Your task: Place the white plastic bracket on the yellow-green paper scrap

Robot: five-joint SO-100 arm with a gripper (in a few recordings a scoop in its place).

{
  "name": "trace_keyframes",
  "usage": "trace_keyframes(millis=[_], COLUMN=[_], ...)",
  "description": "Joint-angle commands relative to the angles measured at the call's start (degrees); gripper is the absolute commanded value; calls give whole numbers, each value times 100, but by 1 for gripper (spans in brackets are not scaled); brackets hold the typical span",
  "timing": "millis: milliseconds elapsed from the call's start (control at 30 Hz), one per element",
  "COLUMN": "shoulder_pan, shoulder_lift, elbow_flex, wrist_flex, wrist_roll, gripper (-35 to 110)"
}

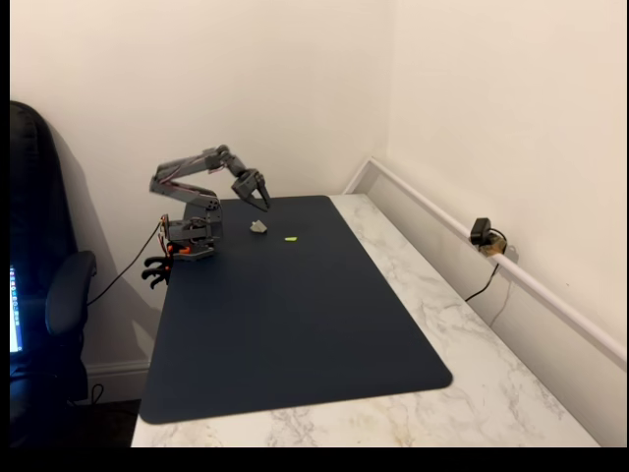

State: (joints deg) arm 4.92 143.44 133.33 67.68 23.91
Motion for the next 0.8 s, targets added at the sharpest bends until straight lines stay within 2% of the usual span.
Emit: trace_keyframes(millis=[0, 100, 233, 433, 633, 767], shoulder_pan=[-53, -44, -114, 229, 202, 1063], shoulder_lift=[-290, -141, 158, -554, -2540, -2900], elbow_flex=[-949, -791, -756, -1151, -2259, -2540], wrist_flex=[255, 272, 598, 809, 1397, 1749], wrist_roll=[1002, 2057, 2426, 2399, 1907, 1503], gripper=[2, 2, 3, 2, 2, 2])
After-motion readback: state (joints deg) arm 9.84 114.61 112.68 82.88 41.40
